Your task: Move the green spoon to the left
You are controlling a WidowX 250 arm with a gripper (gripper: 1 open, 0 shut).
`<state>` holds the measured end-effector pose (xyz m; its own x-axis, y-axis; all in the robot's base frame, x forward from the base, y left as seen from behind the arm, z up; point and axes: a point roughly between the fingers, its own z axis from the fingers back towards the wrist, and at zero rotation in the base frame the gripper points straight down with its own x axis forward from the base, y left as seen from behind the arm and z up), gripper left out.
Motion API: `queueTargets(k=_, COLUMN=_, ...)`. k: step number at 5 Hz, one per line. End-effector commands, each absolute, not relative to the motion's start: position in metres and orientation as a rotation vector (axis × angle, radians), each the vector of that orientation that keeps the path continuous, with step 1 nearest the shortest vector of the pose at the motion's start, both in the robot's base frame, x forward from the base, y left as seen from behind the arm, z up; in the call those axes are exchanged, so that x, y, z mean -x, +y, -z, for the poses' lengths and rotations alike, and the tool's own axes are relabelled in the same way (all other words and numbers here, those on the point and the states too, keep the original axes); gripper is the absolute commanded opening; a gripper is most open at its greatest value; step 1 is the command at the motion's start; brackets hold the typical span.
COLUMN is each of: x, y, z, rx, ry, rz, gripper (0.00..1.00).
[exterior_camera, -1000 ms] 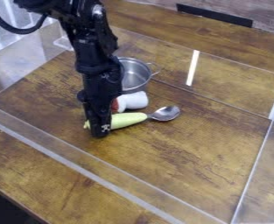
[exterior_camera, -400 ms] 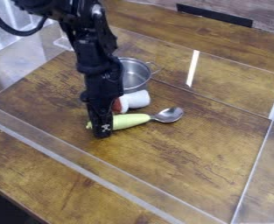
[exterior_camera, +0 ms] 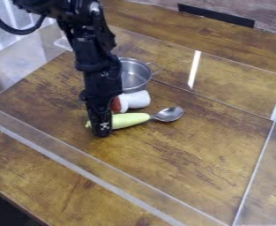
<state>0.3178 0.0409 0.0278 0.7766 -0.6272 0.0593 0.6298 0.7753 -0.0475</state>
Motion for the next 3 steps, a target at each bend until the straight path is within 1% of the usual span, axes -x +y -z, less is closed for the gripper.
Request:
queueTargets(k=1, x=-0.331, y=0.058, z=-0.062, rx=0.013, ry=-0.121, rz=0.639, gripper=0.0)
queueTargets(k=3, x=-0.329, y=0.066, z=-0.076, rx=-0.003, ry=-0.128, rz=0.604, gripper=0.0)
